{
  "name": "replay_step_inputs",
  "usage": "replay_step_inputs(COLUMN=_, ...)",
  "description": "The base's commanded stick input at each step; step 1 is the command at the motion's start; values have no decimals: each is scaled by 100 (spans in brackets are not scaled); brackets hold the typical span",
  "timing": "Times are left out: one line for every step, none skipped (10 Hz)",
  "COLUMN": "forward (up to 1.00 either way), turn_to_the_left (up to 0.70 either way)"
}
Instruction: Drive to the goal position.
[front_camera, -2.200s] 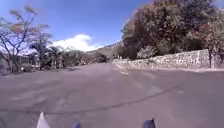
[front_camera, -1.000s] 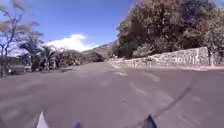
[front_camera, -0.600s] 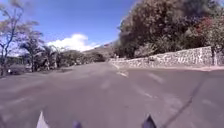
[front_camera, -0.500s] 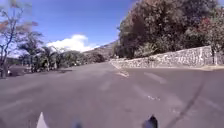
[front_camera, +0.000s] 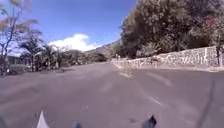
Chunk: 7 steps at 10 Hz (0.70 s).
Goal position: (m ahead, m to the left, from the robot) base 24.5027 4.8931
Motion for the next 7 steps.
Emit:
replay_step_inputs(forward=50, turn_to_the_left=-45)
replay_step_inputs(forward=50, turn_to_the_left=-25)
replay_step_inputs(forward=50, turn_to_the_left=-5)
replay_step_inputs(forward=50, turn_to_the_left=0)
replay_step_inputs(forward=50, turn_to_the_left=0)
replay_step_inputs(forward=50, turn_to_the_left=0)
replay_step_inputs(forward=50, turn_to_the_left=0)
